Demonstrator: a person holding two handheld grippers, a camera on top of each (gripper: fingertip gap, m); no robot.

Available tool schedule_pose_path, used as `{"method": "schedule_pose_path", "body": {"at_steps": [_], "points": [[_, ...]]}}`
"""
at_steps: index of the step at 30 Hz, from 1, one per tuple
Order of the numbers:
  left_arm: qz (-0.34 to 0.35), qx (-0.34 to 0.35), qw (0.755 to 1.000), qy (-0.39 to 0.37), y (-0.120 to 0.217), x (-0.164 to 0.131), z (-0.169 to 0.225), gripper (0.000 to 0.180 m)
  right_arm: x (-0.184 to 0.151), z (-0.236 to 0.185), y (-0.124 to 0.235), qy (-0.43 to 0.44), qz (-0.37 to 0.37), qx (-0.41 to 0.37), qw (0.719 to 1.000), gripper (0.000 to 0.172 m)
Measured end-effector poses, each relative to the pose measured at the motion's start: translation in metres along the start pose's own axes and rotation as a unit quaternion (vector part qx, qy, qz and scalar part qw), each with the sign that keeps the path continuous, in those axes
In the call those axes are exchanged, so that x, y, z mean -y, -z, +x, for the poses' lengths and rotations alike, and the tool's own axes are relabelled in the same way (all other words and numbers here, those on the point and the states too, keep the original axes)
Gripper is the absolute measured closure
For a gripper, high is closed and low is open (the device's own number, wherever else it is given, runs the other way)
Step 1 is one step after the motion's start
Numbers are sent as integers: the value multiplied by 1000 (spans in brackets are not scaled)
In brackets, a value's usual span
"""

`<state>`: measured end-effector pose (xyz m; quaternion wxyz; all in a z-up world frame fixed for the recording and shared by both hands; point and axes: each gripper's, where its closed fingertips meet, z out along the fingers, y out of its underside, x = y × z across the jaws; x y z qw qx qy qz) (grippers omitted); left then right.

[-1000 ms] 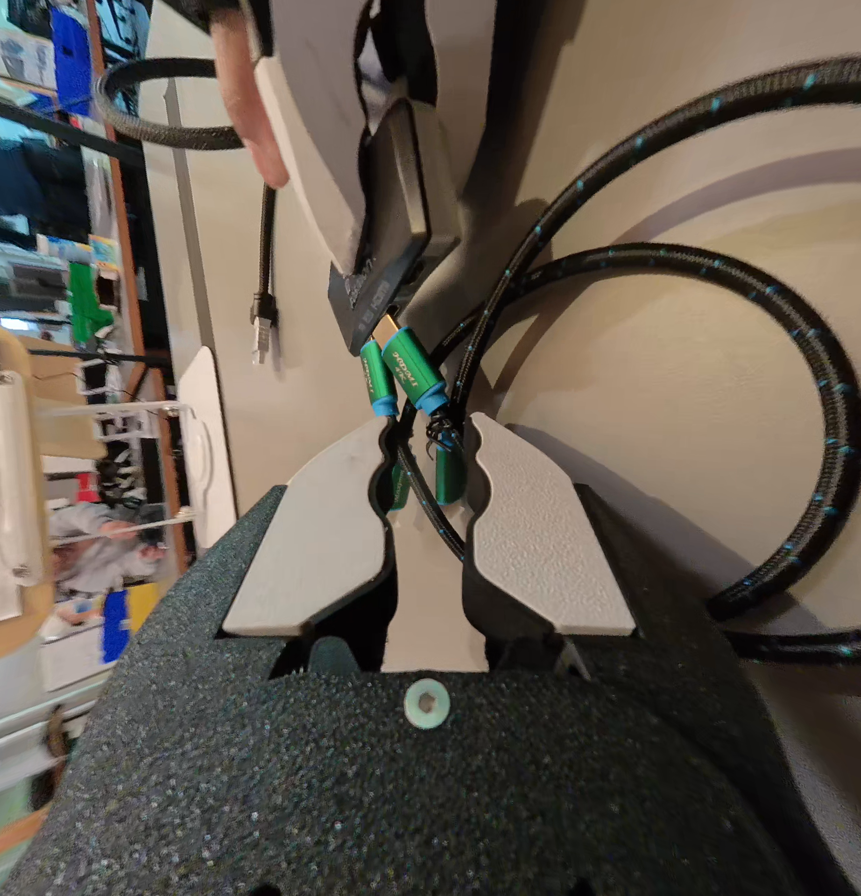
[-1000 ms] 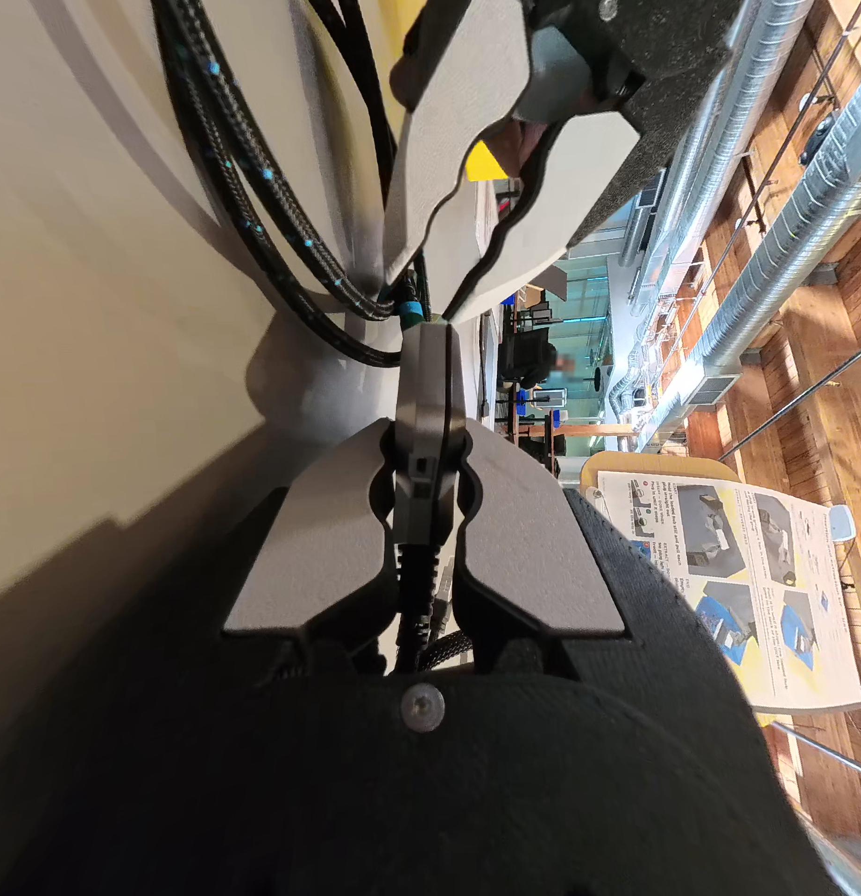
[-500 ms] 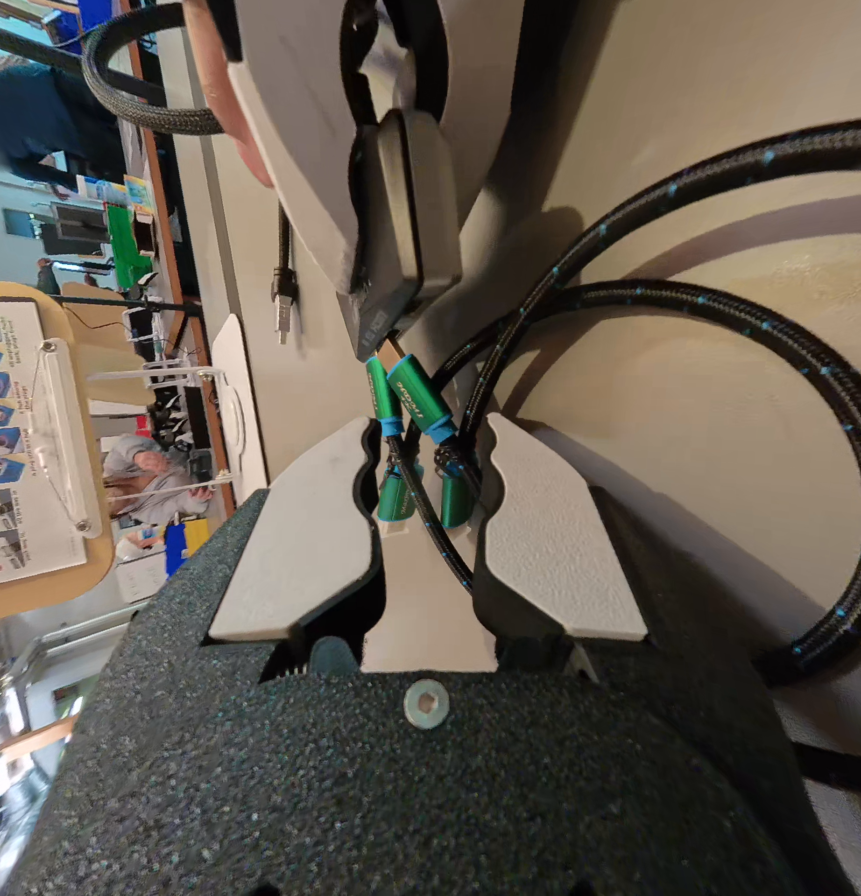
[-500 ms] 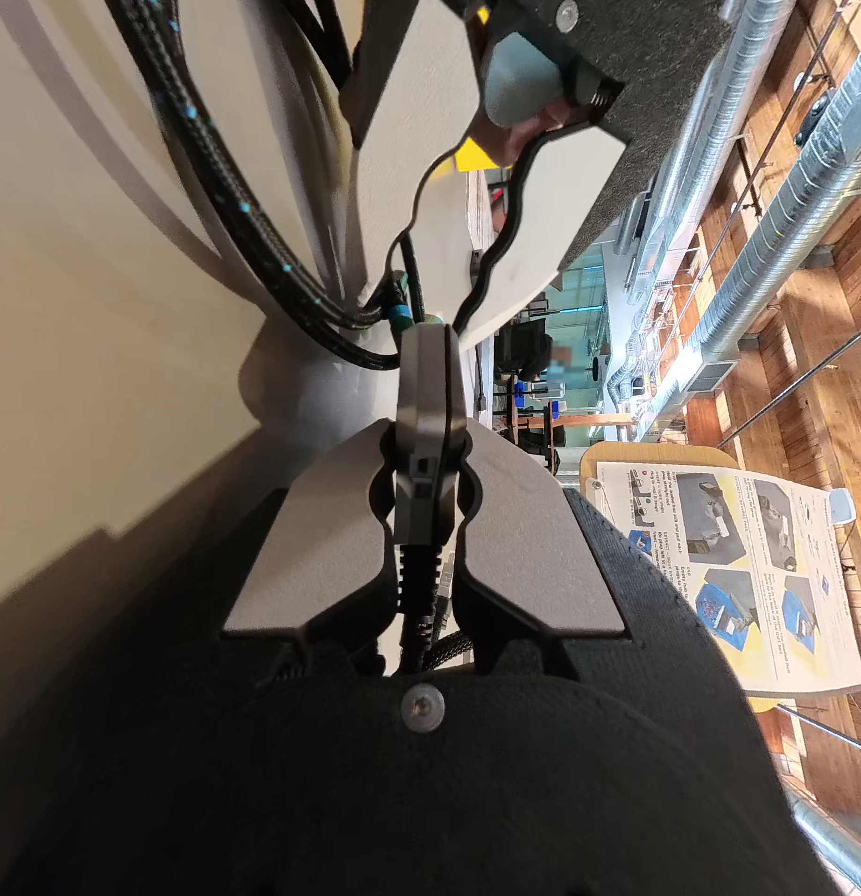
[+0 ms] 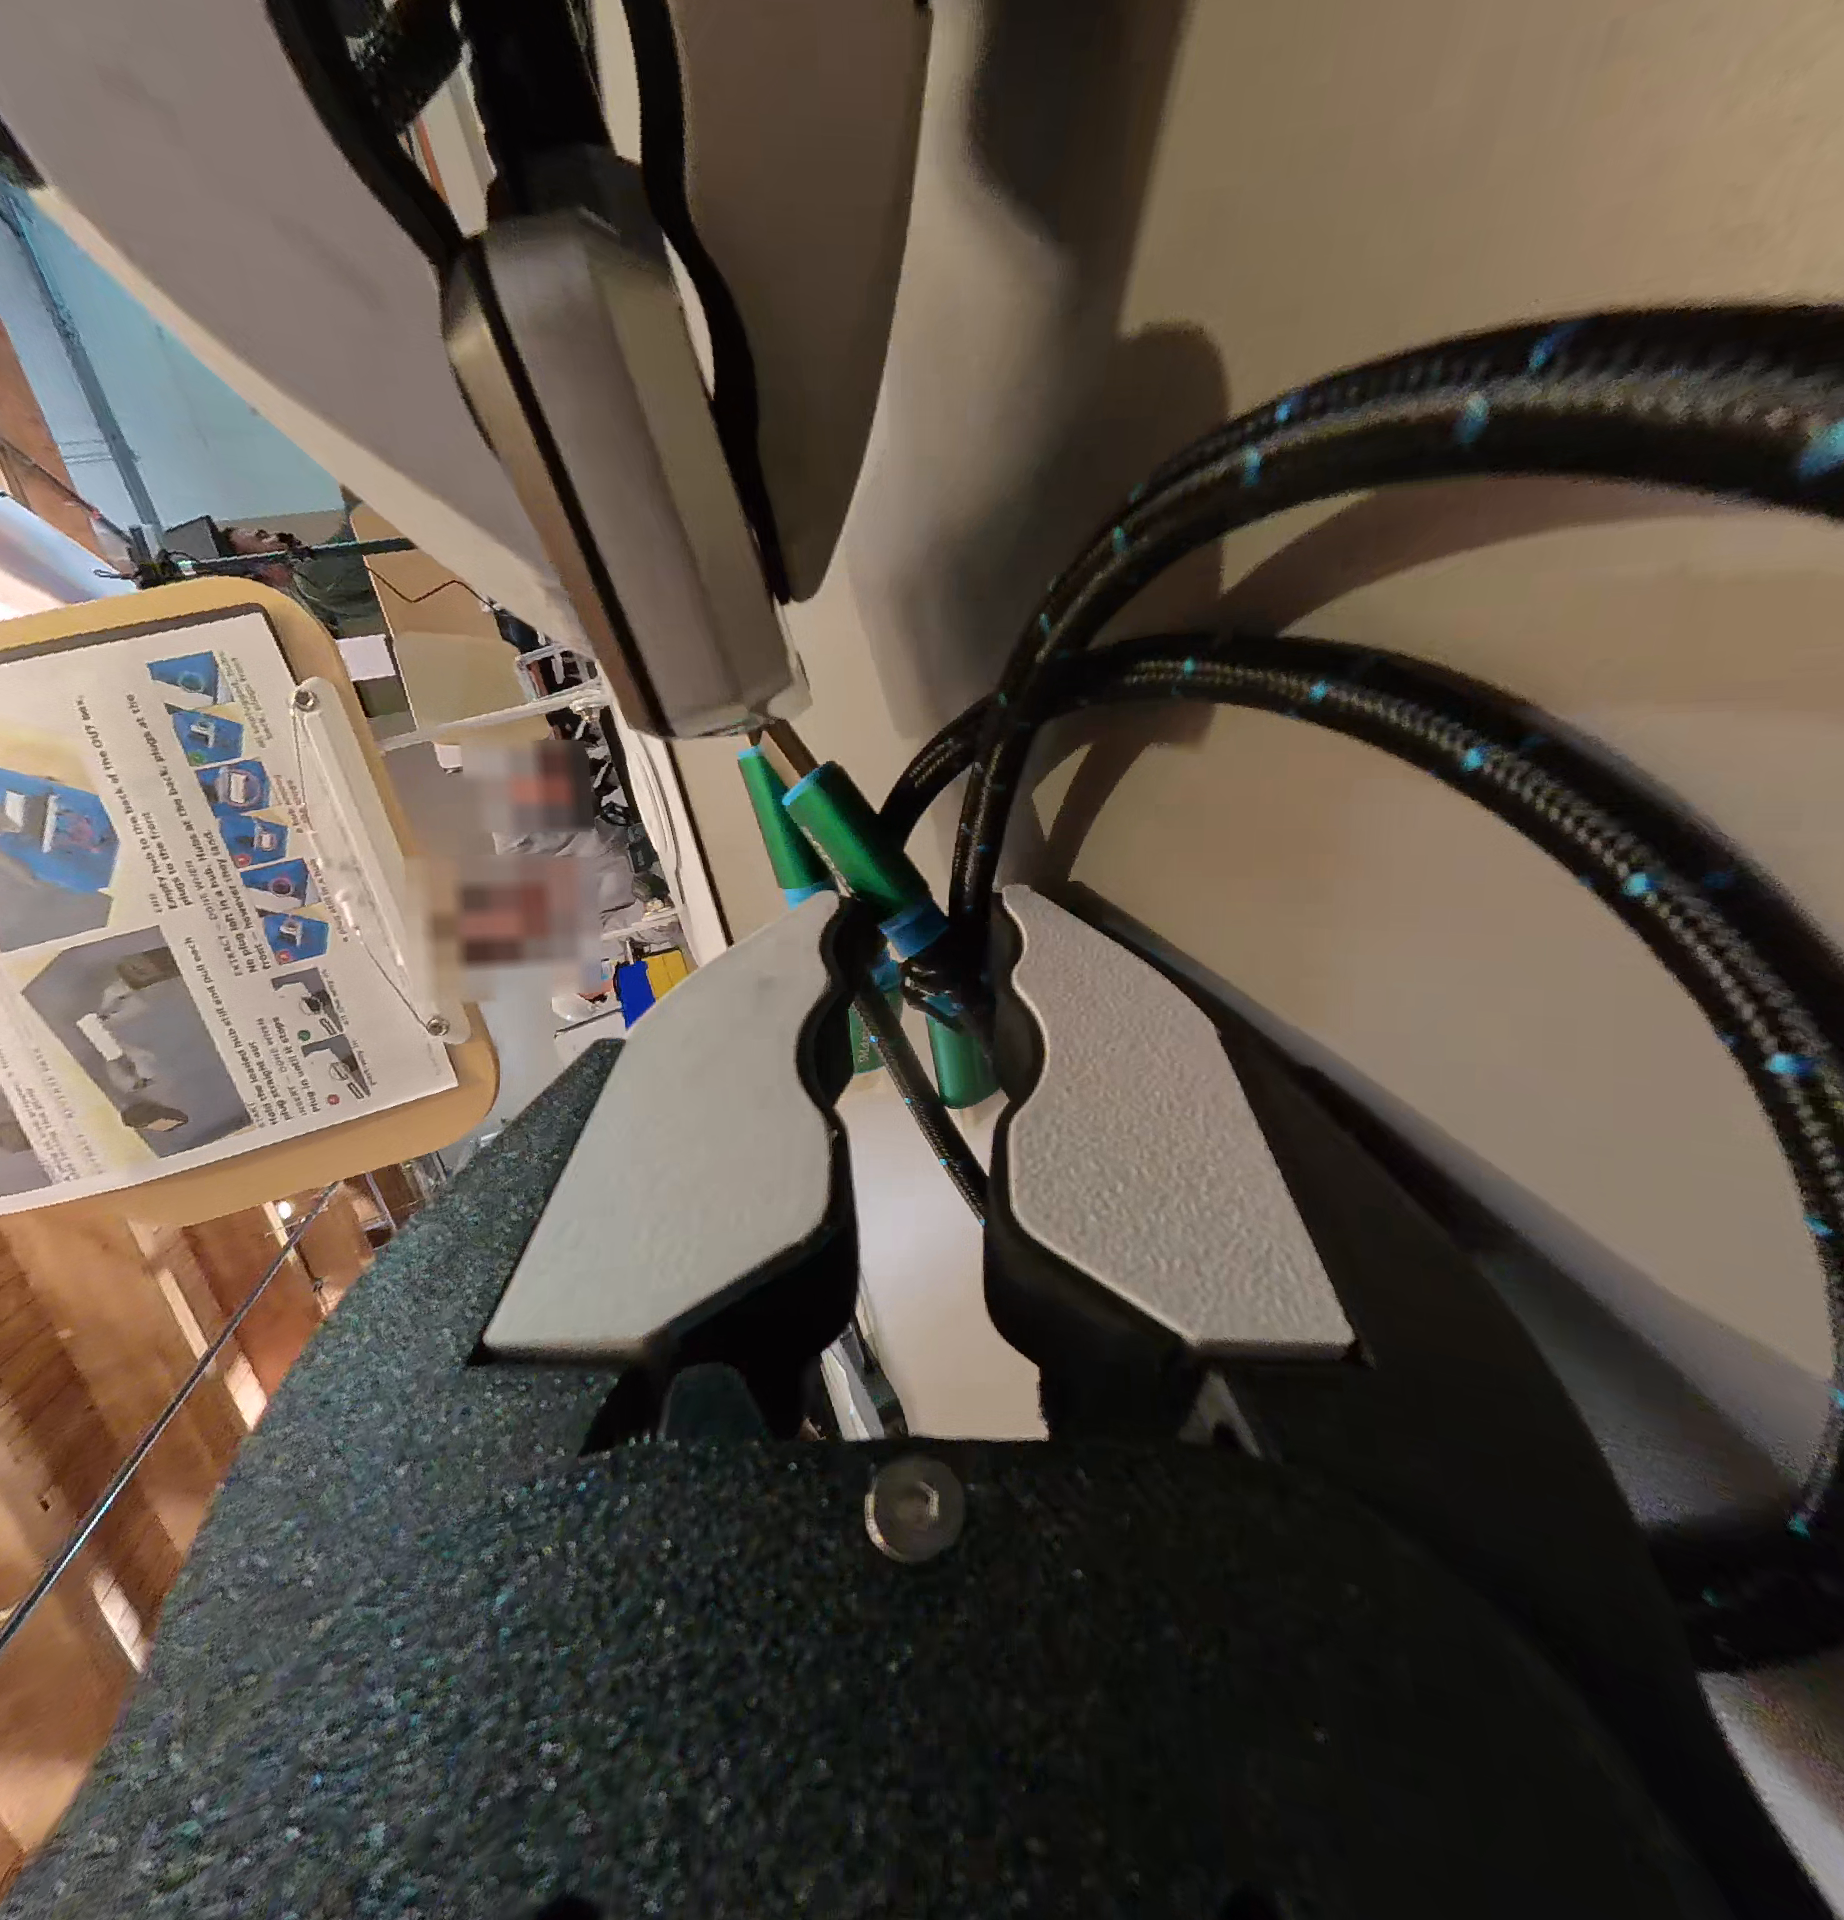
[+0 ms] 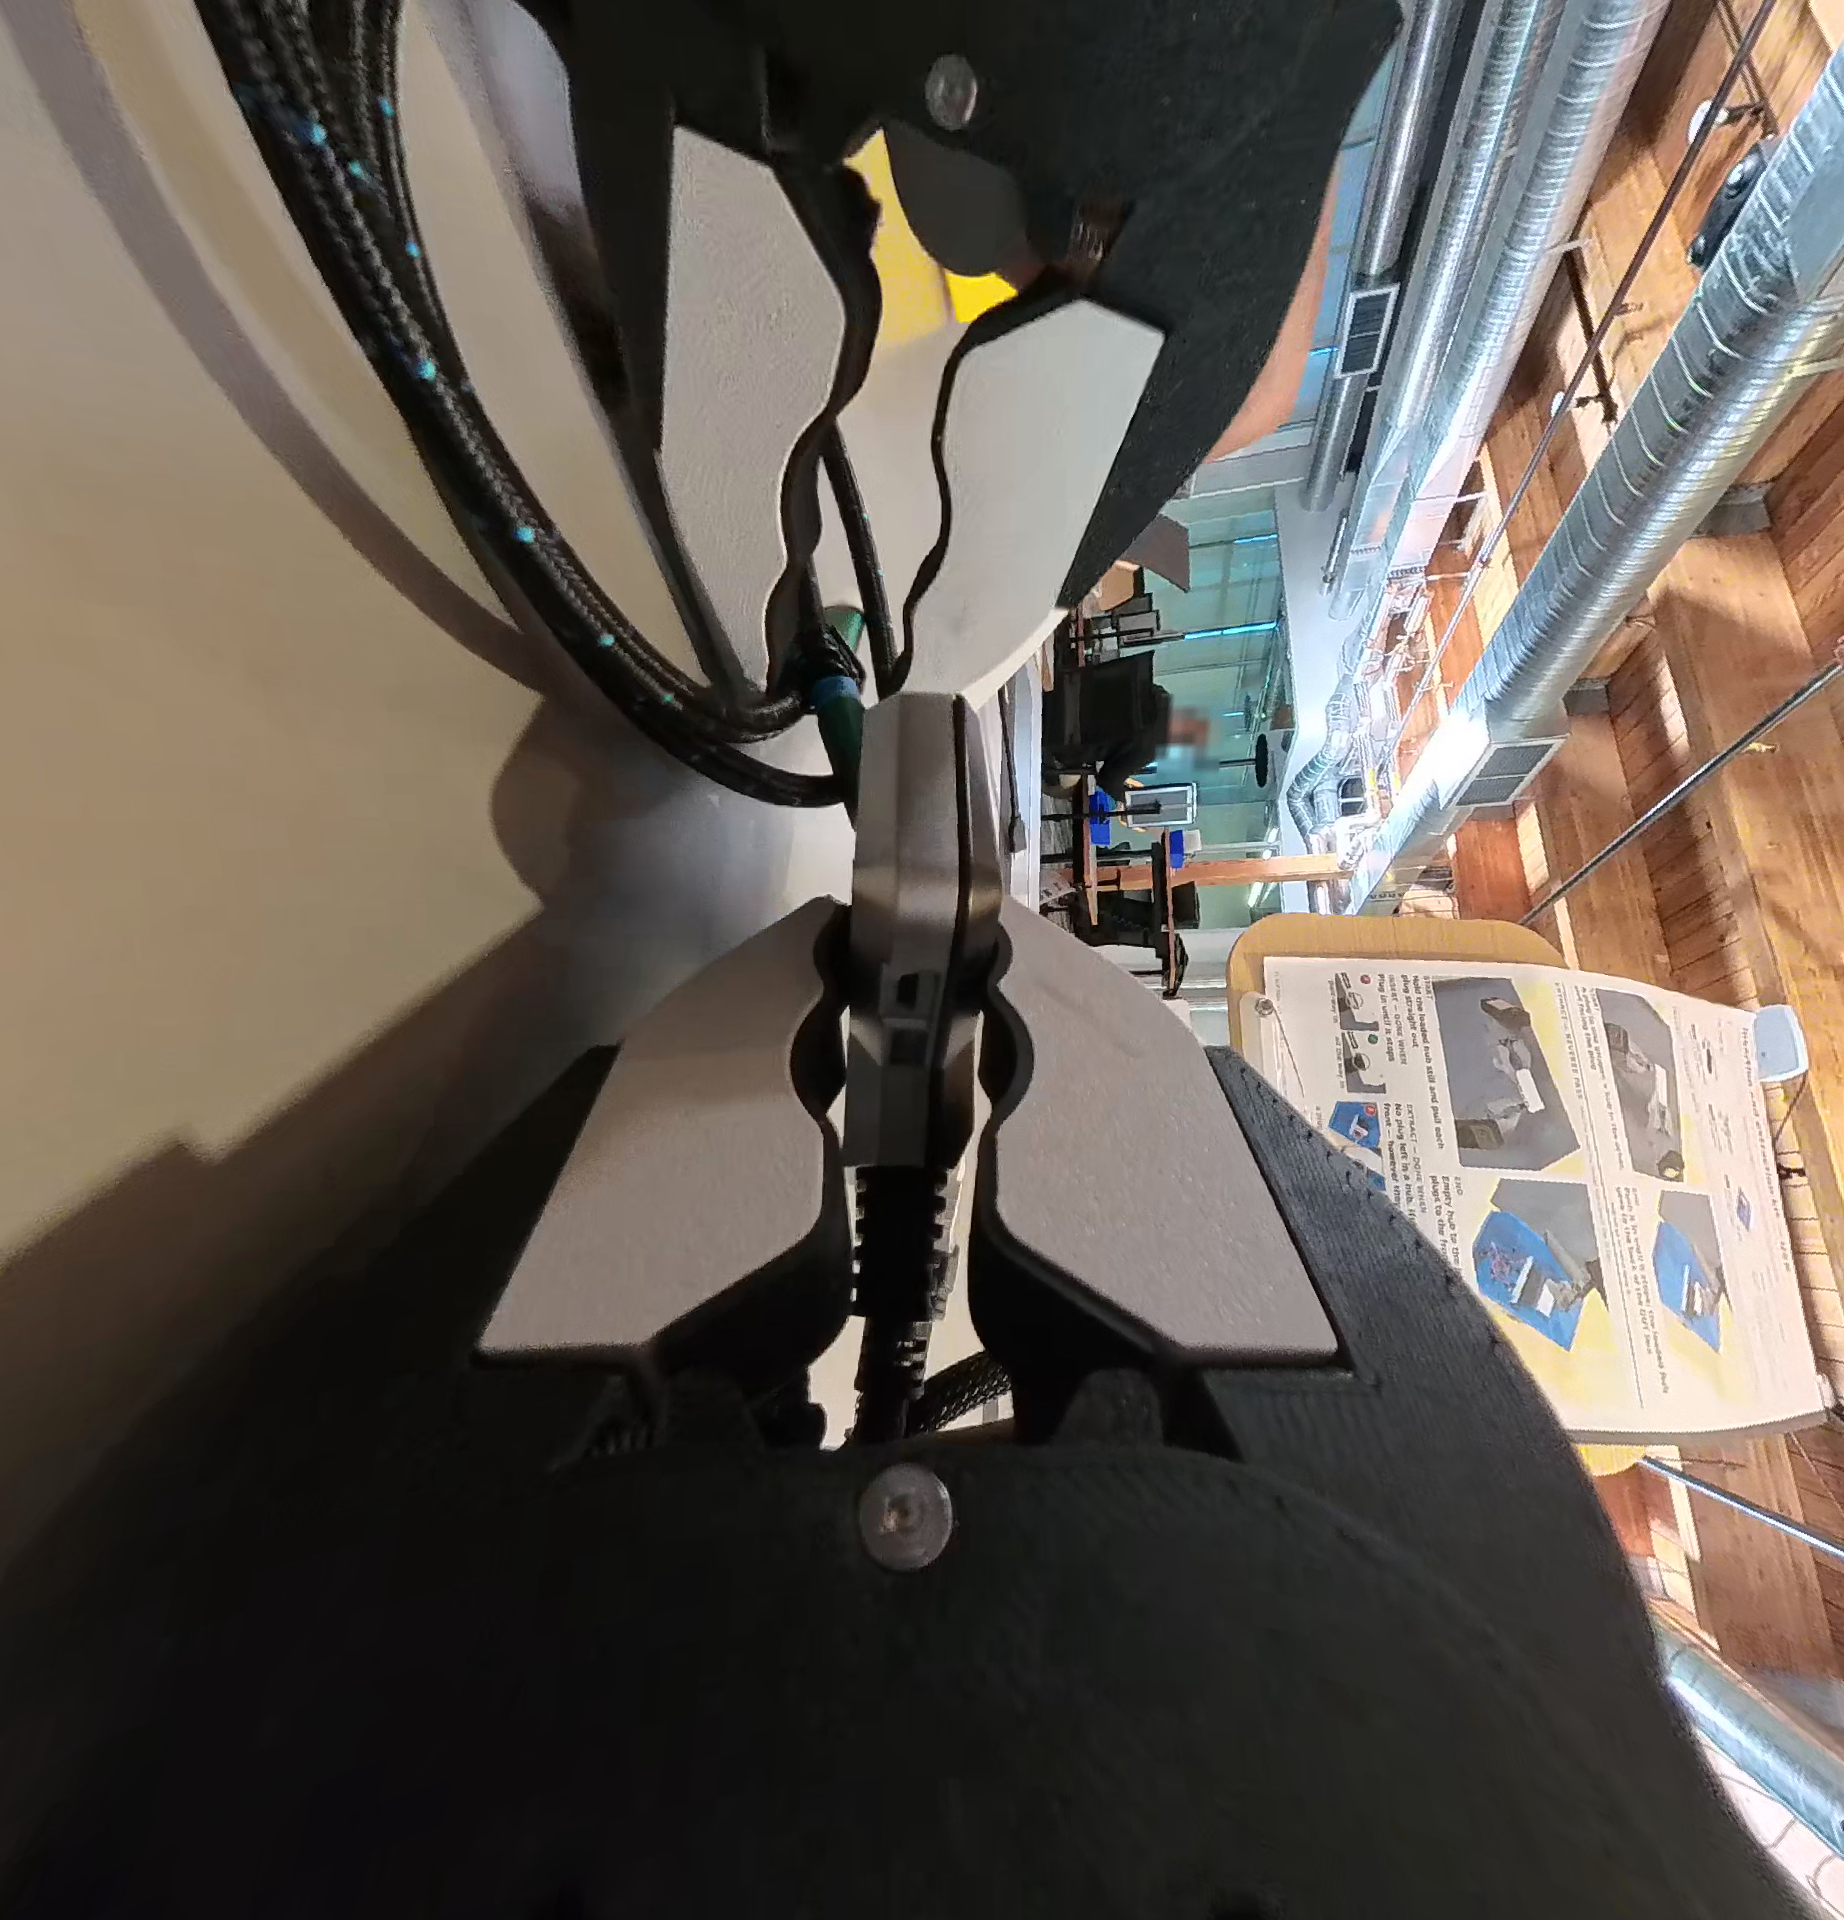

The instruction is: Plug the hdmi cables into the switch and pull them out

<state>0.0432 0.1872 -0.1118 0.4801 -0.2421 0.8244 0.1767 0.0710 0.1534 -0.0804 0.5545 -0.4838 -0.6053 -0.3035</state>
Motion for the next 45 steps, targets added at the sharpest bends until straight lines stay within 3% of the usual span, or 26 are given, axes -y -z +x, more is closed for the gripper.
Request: {"method": "schedule_pose_path", "body": {"at_steps": [6, 13, 18, 22, 33, 45], "points": [[52, 27, 998, -8, 10, 9, -13, 158, -1, 6, 8, -16, 27, -9, 999, 150], [46, 7, 998, -37, 20, 17, -9, 158, 5, 2, 17, -2, 54, -2, 999, 151], [4, -49, 997, -60, 23, 10, 7, 159, 16, -10, 12, 37, 50, 17, 998, 151], [-7, -55, 997, -56, 25, 6, 7, 159, 18, -9, 10, 43, 43, 19, 998, 150], [-70, -16, 995, -75, 18, 4, 2, 159, 15, -11, 8, 54, -1, 32, 998, 150], [-61, 7, 992, -113, 20, 12, -3, 160, 17, -13, 13, 64, -16, 66, 996, 150]]}}
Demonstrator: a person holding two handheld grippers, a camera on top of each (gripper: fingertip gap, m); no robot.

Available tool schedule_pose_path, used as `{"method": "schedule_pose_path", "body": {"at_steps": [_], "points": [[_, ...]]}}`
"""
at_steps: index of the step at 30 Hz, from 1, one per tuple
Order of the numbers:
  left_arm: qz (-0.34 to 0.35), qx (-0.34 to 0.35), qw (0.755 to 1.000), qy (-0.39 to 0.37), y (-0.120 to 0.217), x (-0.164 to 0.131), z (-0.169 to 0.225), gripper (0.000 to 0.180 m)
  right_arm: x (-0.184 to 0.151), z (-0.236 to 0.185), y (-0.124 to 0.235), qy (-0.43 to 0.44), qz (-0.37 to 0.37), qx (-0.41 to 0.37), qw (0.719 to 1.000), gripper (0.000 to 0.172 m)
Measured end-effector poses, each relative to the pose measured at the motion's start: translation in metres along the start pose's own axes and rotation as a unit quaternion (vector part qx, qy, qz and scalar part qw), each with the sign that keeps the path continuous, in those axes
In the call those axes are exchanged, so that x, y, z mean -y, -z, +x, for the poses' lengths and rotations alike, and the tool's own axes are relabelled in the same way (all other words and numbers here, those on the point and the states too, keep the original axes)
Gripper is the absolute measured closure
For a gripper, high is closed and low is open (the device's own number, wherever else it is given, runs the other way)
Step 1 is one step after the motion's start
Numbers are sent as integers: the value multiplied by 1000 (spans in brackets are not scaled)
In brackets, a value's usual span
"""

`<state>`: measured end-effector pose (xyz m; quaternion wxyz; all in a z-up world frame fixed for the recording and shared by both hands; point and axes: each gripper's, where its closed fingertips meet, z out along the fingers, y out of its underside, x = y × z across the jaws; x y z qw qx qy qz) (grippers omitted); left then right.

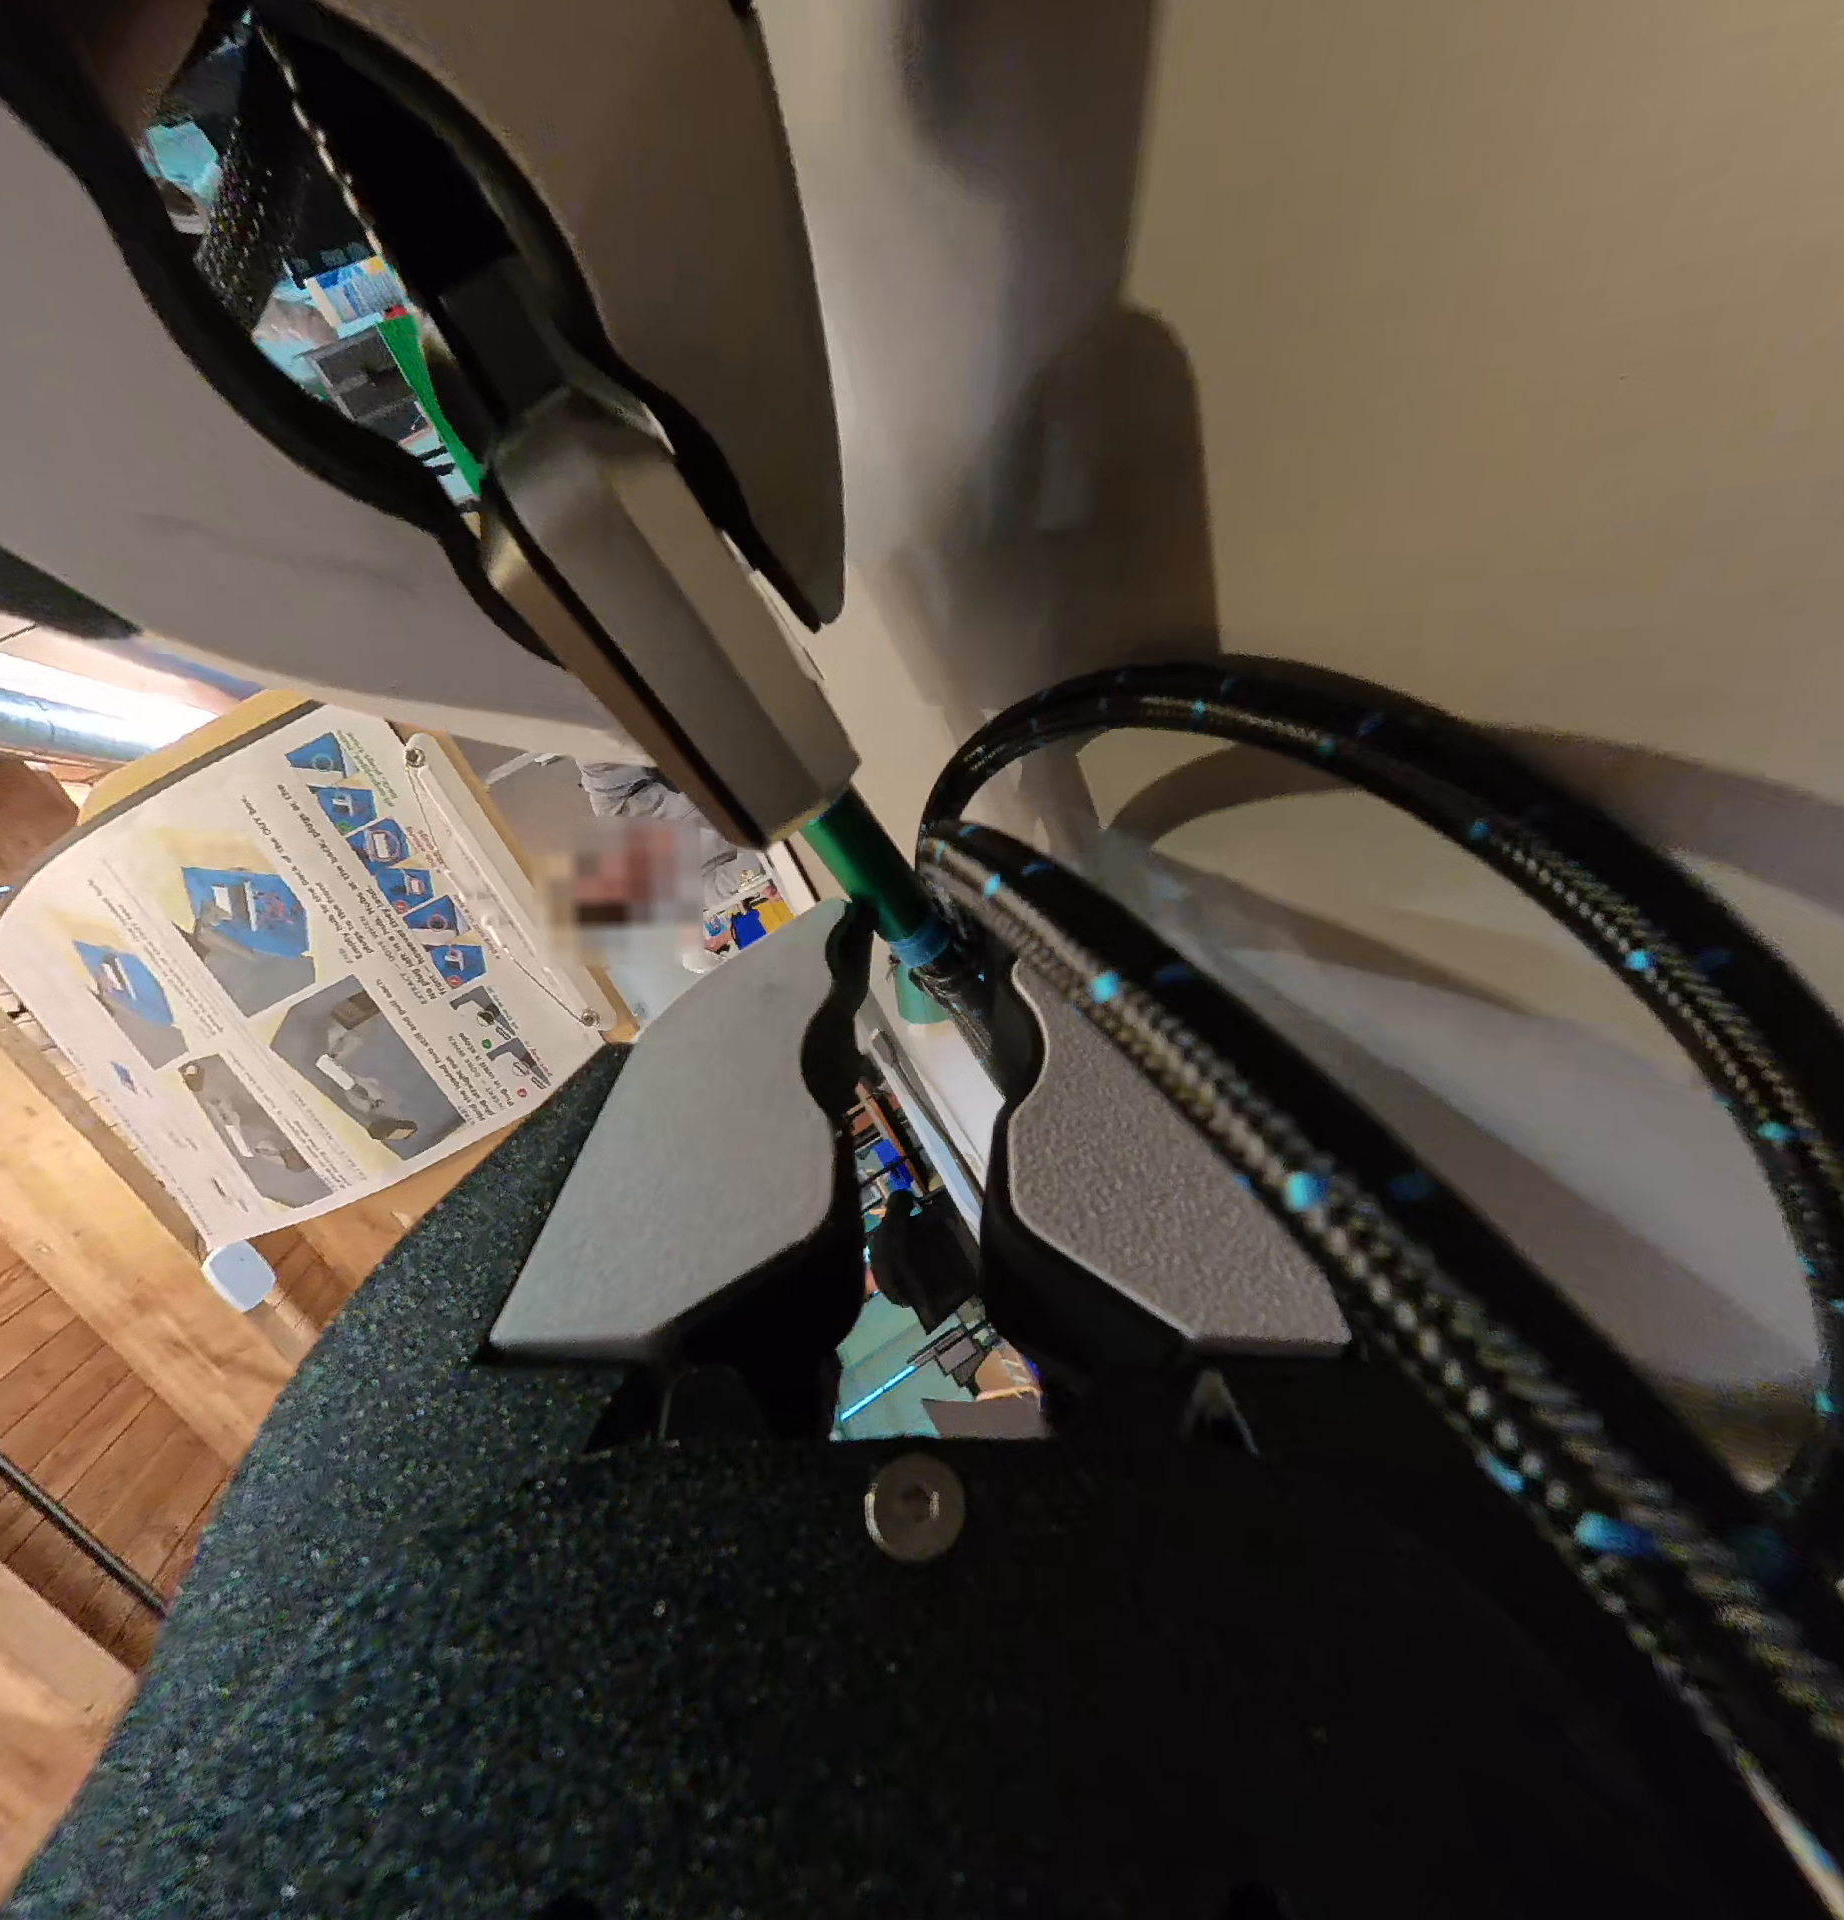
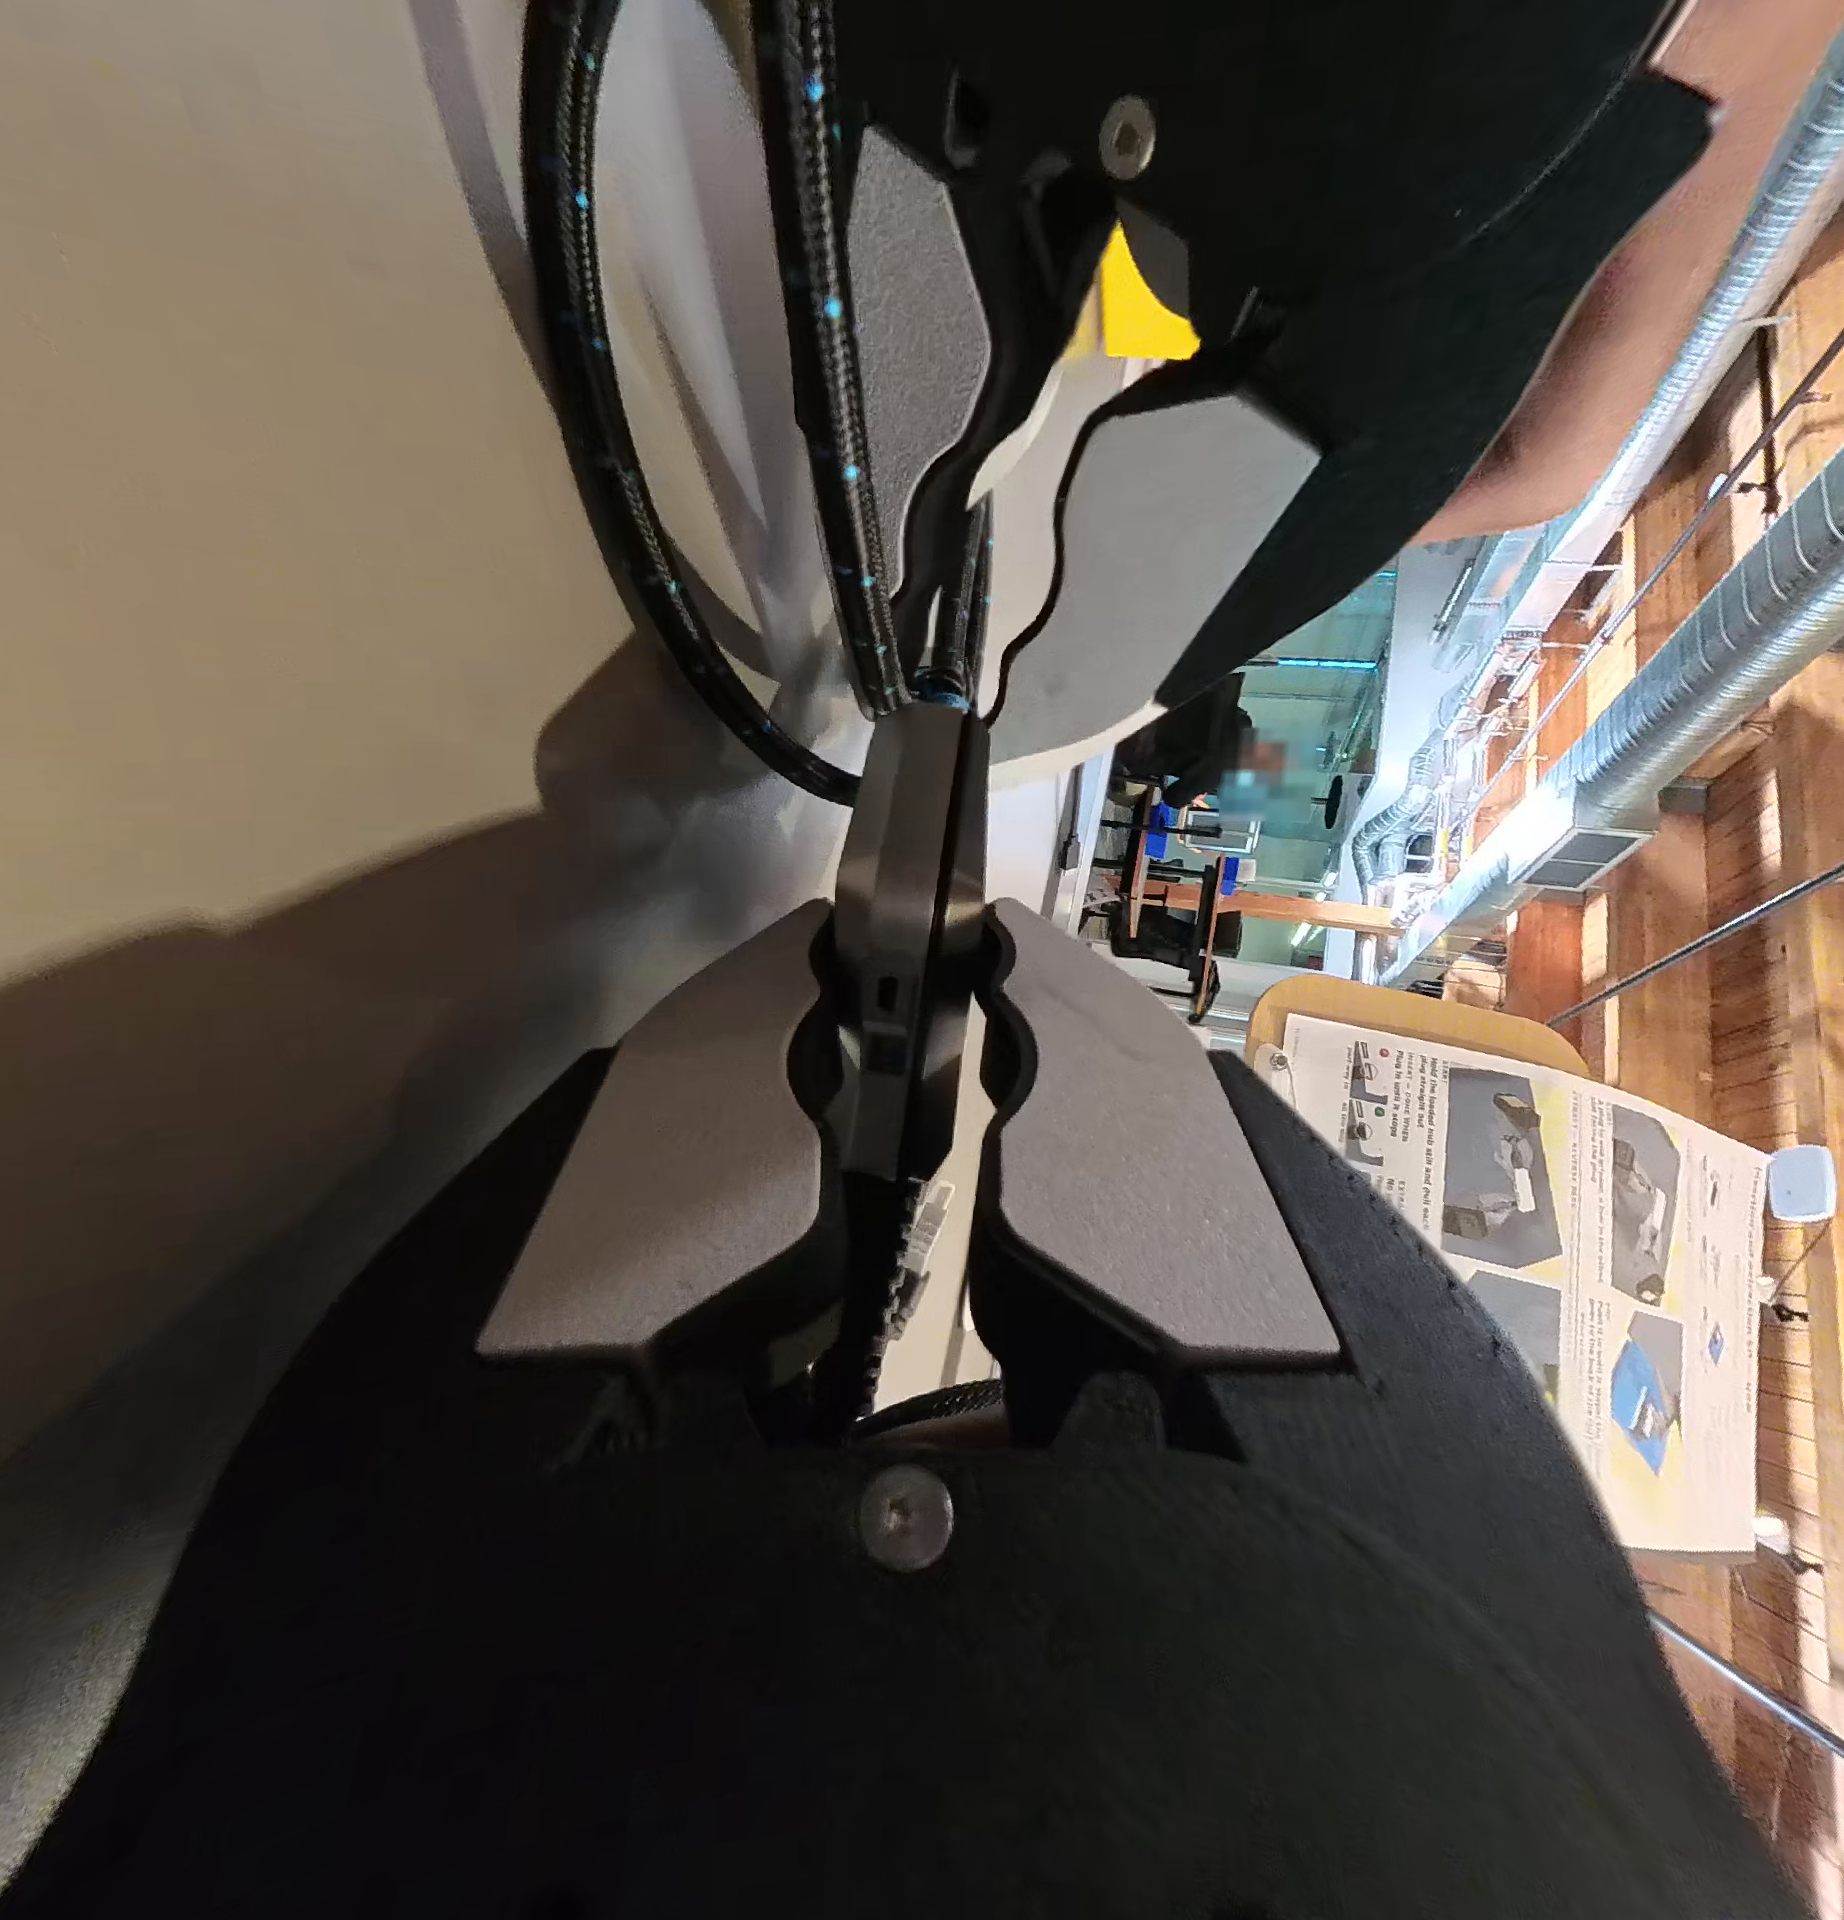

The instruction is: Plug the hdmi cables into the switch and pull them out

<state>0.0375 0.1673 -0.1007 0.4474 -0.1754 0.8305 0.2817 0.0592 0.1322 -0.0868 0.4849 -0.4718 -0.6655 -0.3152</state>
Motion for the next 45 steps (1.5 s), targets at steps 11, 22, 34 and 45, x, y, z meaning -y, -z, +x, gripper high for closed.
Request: {"method": "schedule_pose_path", "body": {"at_steps": [11, 22, 34, 45], "points": [[38, 22, 998, 41, -8, 11, -6, 160, -8, -4, -3, -20, 4, 0, 1000, 149], [144, 53, 976, 153, -4, -3, -22, 136, -26, -4, -4, -10, -25, -7, 1000, 145], [161, 119, 964, 175, -2, -17, -38, 137, -18, -3, 10, -61, -4, 26, 998, 137], [405, -50, 853, 325, 70, 9, -46, 147, -33, 8, 2, -62, -51, -15, 997, 150]]}}
